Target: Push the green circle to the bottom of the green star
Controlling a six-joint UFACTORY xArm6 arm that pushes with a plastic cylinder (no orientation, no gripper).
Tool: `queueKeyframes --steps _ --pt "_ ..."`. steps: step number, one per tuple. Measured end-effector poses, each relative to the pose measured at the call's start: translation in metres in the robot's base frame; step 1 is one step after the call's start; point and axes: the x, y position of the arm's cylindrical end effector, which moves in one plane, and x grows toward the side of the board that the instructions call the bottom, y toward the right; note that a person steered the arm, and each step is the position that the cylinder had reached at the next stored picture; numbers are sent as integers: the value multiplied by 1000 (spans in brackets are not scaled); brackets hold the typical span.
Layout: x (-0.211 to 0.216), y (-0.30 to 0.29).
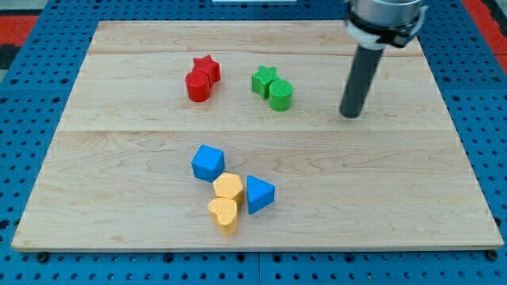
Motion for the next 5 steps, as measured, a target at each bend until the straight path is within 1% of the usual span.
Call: queueKeyframes --steps 1,2,5 --pt "-33 -11" --pt "-32 -41" --pt "-33 -92"
